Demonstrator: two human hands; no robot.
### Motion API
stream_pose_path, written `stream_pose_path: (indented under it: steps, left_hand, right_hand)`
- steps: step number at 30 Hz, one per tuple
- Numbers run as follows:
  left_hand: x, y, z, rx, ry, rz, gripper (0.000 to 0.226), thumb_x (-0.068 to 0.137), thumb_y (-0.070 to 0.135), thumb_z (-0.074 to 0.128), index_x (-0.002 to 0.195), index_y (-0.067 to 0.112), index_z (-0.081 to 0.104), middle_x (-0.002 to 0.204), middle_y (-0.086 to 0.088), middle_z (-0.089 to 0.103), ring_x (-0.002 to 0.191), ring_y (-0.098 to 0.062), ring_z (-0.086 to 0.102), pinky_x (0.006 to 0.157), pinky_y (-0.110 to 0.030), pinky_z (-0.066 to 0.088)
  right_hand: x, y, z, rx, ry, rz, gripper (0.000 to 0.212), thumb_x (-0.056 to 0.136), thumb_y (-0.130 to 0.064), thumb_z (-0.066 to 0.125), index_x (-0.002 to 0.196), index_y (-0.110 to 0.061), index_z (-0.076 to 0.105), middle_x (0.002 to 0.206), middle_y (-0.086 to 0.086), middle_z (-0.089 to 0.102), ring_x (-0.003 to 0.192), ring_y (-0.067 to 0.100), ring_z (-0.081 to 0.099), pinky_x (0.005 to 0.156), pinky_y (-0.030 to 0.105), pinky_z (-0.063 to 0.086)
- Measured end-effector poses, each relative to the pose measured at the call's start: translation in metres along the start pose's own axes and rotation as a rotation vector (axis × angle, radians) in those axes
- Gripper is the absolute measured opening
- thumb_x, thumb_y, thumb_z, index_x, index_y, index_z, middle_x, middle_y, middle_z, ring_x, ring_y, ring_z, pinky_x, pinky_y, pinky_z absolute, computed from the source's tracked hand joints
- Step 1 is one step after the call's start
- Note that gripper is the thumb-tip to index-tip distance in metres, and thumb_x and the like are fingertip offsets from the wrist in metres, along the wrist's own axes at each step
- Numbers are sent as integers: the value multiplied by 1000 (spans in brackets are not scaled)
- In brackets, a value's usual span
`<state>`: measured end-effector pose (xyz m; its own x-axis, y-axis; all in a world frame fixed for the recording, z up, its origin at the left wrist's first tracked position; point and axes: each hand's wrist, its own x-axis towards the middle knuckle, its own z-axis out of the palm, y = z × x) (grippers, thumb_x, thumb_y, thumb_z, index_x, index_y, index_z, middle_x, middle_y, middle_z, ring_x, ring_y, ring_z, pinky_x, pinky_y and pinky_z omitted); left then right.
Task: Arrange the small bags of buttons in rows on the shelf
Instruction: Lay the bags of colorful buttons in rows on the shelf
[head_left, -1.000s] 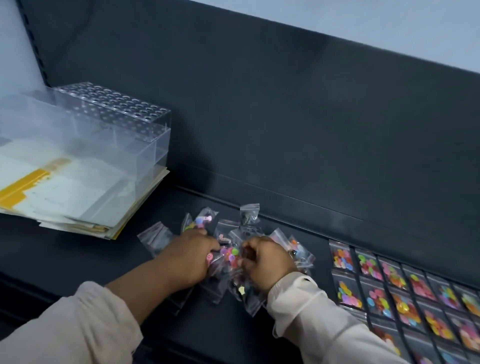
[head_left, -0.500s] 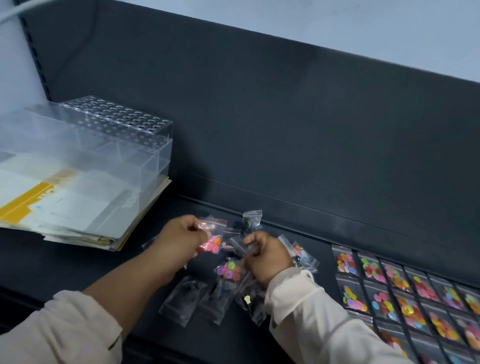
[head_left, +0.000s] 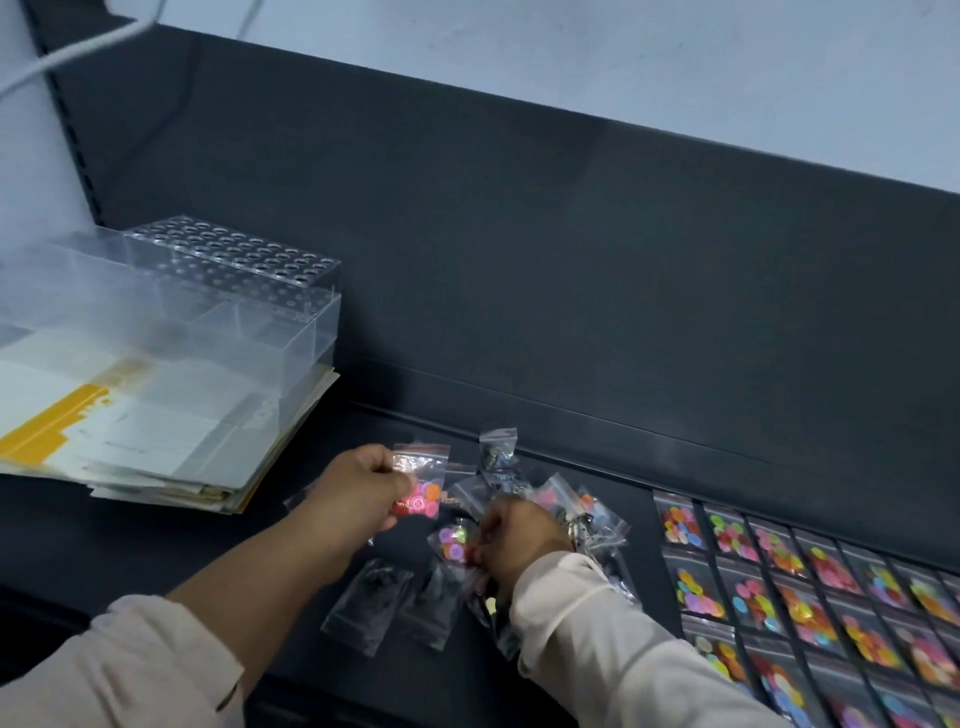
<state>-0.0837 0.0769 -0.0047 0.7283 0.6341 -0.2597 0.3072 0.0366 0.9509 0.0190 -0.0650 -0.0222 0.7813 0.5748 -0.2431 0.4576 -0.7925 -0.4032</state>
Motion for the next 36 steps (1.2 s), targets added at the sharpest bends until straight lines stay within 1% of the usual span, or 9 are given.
stream_pose_path:
  steps: [5,9,15,18,22,25,28,32,36]
  left_hand:
    - [-3,2,-6,-28,16,-9,19,86,4,59,70,11,53,63,-9,53,53,-17,45,51,-25,38]
    - [-3,5,-2,-52,28,-36,20,86,5,57,68,12,54,68,-6,57,65,-18,52,65,-31,50]
    - [-6,17,14,-162,-22,-108,6,89,7,57,94,10,56,97,-11,65,82,-23,67,62,-31,55]
    - [-20,27,33,-172,-148,-116,5,89,6,54,91,10,57,87,-13,68,74,-24,67,63,-32,55]
    - [-42,38,56,-185,-345,-82,4,89,14,60,91,10,58,84,-12,71,72,-23,67,63,-31,53]
    - [-51,39,73,-129,-438,-44,28,79,12,73,103,11,59,89,-10,74,75,-20,70,61,-28,52]
    - [-62,41,95,-86,-444,-27,34,77,7,74,107,13,60,90,-8,74,76,-19,70,64,-28,53]
    - [-77,40,129,-174,-377,-14,23,81,6,70,102,12,64,82,-5,74,67,-15,66,58,-25,51]
    - [-97,39,165,-304,-261,27,12,84,1,65,88,12,63,68,0,69,59,-10,62,56,-24,49]
  right_hand:
    - [1,4,0,150,68,-3,27,80,-14,60,58,-26,50,80,-5,64,80,14,60,72,20,45]
    - [-6,0,-4,505,163,-120,33,79,-3,63,57,-24,48,62,-6,55,64,11,54,65,22,45]
    - [-27,2,-34,881,34,-218,31,82,8,58,65,-17,52,50,-5,52,43,7,45,44,22,39]
    - [-43,8,-48,999,-91,-184,24,86,10,52,73,-9,53,47,-3,56,37,7,53,37,17,43]
    - [-56,27,-58,981,-141,-152,20,84,10,56,86,-9,50,60,6,61,41,14,59,36,20,44]
    - [-65,46,-67,935,-92,-149,28,80,14,58,87,-11,48,53,0,59,37,11,56,34,18,39]
    - [-74,66,-77,963,-13,-114,31,77,15,61,88,-11,49,57,3,58,36,7,53,35,17,37]
    - [-86,97,-83,1310,129,56,21,81,7,63,92,-6,51,63,8,58,38,8,51,36,16,37]
    - [-110,126,-87,1438,-72,122,7,86,-18,62,87,-12,59,68,4,62,47,9,55,51,21,44]
